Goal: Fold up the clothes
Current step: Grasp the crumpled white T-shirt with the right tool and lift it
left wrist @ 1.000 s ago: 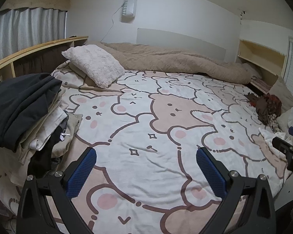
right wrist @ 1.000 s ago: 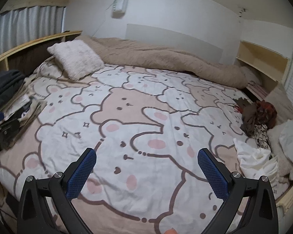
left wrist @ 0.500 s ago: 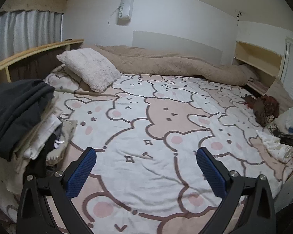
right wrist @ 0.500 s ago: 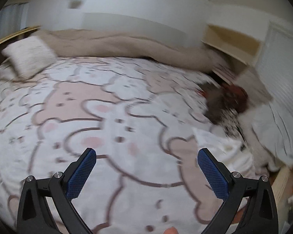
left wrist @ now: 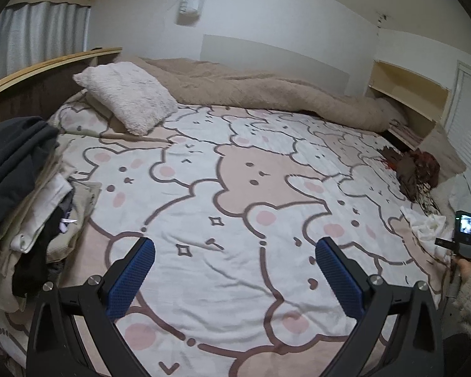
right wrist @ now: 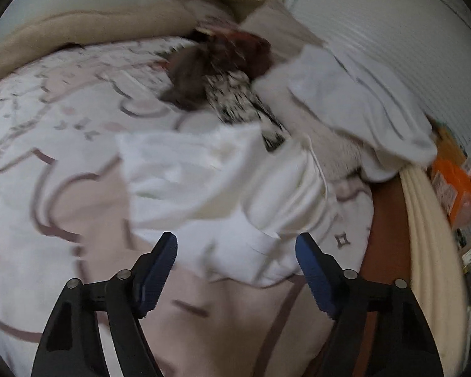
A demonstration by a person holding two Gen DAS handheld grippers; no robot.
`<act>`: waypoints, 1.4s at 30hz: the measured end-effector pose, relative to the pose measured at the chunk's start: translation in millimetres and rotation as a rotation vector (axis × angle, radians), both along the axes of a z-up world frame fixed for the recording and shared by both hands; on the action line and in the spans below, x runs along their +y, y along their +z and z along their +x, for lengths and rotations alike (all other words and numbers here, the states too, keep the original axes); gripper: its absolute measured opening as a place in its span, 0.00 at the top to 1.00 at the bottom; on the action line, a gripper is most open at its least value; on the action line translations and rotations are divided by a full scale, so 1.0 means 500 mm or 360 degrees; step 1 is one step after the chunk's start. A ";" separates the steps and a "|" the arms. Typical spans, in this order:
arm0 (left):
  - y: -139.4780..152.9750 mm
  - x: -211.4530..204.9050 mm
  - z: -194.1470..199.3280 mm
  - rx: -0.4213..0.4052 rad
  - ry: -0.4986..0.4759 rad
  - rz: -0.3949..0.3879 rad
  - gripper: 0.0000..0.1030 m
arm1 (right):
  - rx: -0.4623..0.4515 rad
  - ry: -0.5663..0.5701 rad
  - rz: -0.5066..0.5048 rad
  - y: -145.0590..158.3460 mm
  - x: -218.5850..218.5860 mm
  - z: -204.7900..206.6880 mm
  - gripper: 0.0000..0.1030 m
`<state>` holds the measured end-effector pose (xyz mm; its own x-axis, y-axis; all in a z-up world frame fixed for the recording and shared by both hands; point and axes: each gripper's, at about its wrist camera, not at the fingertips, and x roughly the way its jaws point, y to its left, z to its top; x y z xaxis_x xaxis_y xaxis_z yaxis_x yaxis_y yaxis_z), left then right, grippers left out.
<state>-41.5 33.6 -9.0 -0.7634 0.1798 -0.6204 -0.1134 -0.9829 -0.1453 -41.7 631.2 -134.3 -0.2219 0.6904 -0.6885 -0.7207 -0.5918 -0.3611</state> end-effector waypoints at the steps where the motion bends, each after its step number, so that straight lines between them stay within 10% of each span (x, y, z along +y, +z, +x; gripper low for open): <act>1: -0.001 0.008 -0.002 -0.0009 -0.0017 -0.0005 0.00 | -0.0027 -0.0015 0.0003 -0.016 0.010 0.001 0.29; 3: -0.002 0.020 -0.001 -0.0010 -0.0031 -0.0028 0.00 | -0.0057 -0.0044 -0.0022 -0.049 0.035 -0.002 0.44; 5: -0.002 0.029 -0.001 -0.0016 -0.0045 -0.0041 0.00 | -0.0020 -0.0063 -0.0122 -0.069 0.053 0.000 0.83; 7: -0.003 0.034 -0.001 -0.0028 -0.0060 -0.0043 0.00 | 0.0021 -0.0072 -0.0212 -0.081 0.066 0.002 0.93; 16: 0.004 0.006 0.014 -0.0026 -0.0044 0.0039 0.00 | 0.0806 0.0346 -0.0645 0.175 -0.038 0.037 0.96; 24: 0.044 -0.066 0.052 0.0103 0.0076 0.0093 0.00 | 0.1327 0.1379 -0.1124 0.514 -0.375 -0.032 0.96; 29: 0.082 -0.140 0.100 0.0323 0.0266 0.0077 0.00 | 0.1473 0.1863 -0.1158 0.648 -0.585 -0.028 0.96; 35: 0.067 -0.238 0.138 0.0320 0.0367 0.0142 0.00 | 0.1093 0.1842 -0.1245 0.503 -0.694 -0.079 0.96; 42: -0.026 -0.242 0.139 0.0135 0.0290 0.0110 0.00 | 0.0385 0.1237 -0.1242 0.123 -0.607 -0.104 0.96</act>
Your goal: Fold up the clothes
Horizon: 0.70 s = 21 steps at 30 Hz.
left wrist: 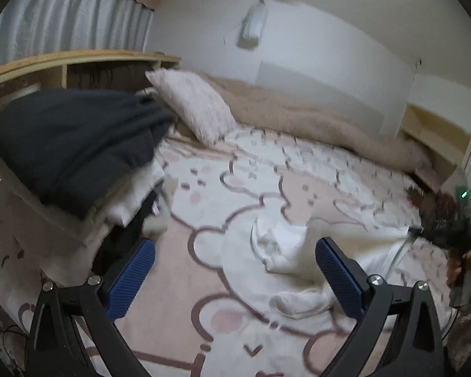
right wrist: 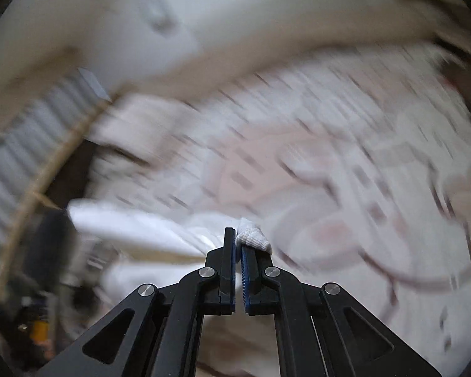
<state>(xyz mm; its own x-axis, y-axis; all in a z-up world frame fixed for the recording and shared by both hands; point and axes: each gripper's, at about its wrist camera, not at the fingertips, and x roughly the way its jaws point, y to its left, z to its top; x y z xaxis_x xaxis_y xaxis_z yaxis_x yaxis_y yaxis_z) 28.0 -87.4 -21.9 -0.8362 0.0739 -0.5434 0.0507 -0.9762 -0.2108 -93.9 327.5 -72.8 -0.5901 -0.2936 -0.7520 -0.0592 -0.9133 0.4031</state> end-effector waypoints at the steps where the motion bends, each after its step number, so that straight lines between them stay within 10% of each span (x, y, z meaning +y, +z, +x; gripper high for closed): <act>1: -0.012 0.007 -0.002 -0.0014 -0.0016 -0.0007 0.00 | -0.0099 -0.0037 0.0020 -0.037 0.014 0.000 0.96; 7: -0.060 0.069 -0.020 -0.0003 -0.0159 -0.0007 0.00 | -0.0232 -0.0143 0.0137 -0.089 0.054 0.027 0.89; 9: -0.076 0.093 -0.029 -0.0002 -0.0215 -0.0010 0.00 | -0.0226 -0.0179 0.0208 -0.086 0.056 0.063 0.55; 10: -0.085 0.105 -0.034 -0.0004 -0.0241 -0.0021 0.00 | -0.0201 -0.0191 0.0276 -0.082 0.051 0.072 0.18; 11: -0.098 0.122 -0.041 -0.0015 -0.0279 -0.0046 0.00 | -0.0160 -0.0195 0.0357 -0.075 0.042 0.072 0.10; 21: -0.241 0.190 -0.075 -0.0174 -0.0460 -0.0216 0.00 | 0.0156 0.0264 0.0674 -0.088 -0.170 0.198 0.10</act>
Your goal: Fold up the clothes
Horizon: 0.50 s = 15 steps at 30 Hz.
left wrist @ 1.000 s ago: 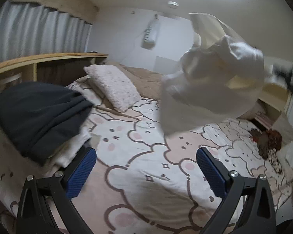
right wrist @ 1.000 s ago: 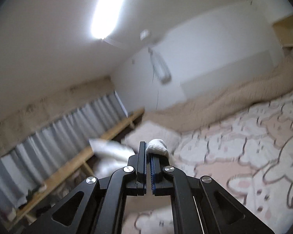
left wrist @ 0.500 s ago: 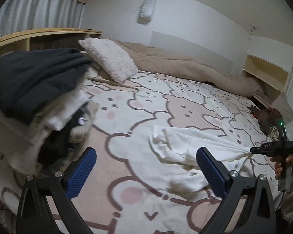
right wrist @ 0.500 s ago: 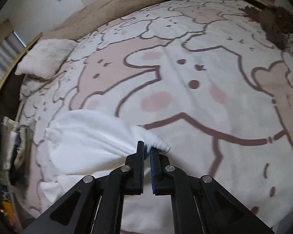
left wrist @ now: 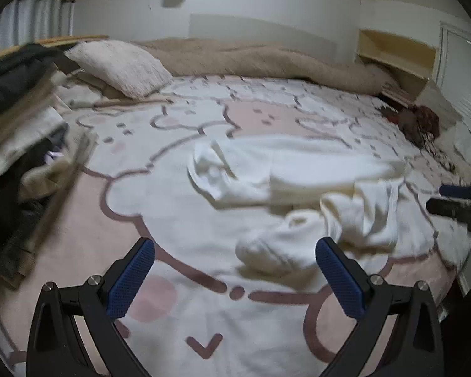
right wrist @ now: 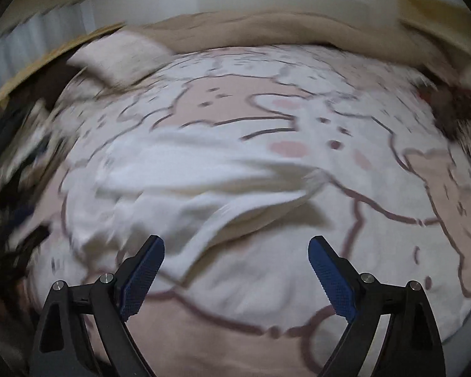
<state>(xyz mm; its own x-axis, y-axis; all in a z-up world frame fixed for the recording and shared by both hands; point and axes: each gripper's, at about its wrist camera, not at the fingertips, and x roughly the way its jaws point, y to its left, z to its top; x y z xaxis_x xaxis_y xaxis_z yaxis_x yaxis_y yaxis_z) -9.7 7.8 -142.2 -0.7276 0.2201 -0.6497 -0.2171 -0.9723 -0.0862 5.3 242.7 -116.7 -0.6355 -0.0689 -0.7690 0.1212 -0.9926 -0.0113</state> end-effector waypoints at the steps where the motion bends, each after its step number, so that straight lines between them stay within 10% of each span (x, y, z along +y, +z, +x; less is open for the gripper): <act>1: -0.010 0.005 -0.001 -0.0009 -0.0024 -0.0015 0.00 | 0.0036 0.0070 0.0118 -0.008 -0.028 0.005 0.10; 7: -0.038 0.021 -0.006 0.0005 -0.0122 -0.0105 0.00 | 0.0192 0.0463 0.0835 -0.094 -0.152 0.039 0.27; 15: -0.028 -0.008 -0.002 0.0010 -0.0109 -0.0080 0.00 | 0.0286 0.0704 0.1272 -0.181 -0.194 0.039 0.52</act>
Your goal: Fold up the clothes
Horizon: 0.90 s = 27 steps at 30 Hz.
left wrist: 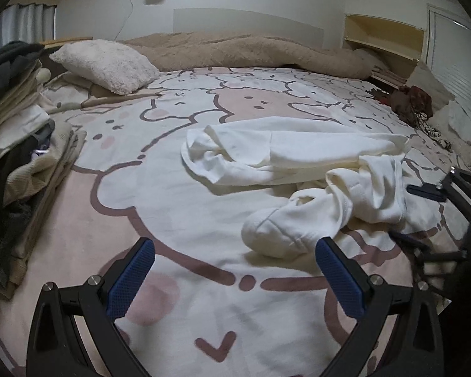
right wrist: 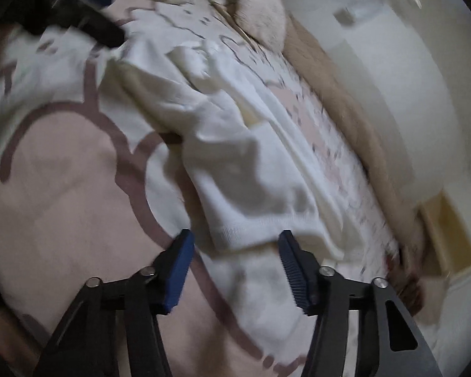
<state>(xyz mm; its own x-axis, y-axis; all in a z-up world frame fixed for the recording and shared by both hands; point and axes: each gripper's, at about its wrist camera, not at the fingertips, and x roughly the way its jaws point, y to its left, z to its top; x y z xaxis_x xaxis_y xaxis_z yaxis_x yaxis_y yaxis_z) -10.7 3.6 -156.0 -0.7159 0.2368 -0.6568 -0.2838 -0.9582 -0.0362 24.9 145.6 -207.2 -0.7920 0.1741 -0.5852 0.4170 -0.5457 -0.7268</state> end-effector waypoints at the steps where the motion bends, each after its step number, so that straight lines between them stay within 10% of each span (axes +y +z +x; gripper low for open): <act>1: 0.004 -0.001 0.003 0.0012 -0.0011 -0.0013 0.00 | 0.0031 0.0032 0.0062 -0.007 -0.006 -0.003 0.66; 4: 0.019 0.000 0.016 0.0092 -0.0100 -0.0108 0.00 | 0.0102 0.0017 0.0133 -0.001 0.002 -0.023 0.94; 14: 0.021 0.079 0.029 0.0409 -0.0732 -0.0608 0.00 | 0.0321 -0.0494 -0.0591 0.289 0.186 -0.086 0.94; 27: 0.017 0.176 0.053 0.0529 -0.1324 -0.0987 0.38 | 0.0285 -0.0766 -0.0800 0.278 0.295 -0.115 0.94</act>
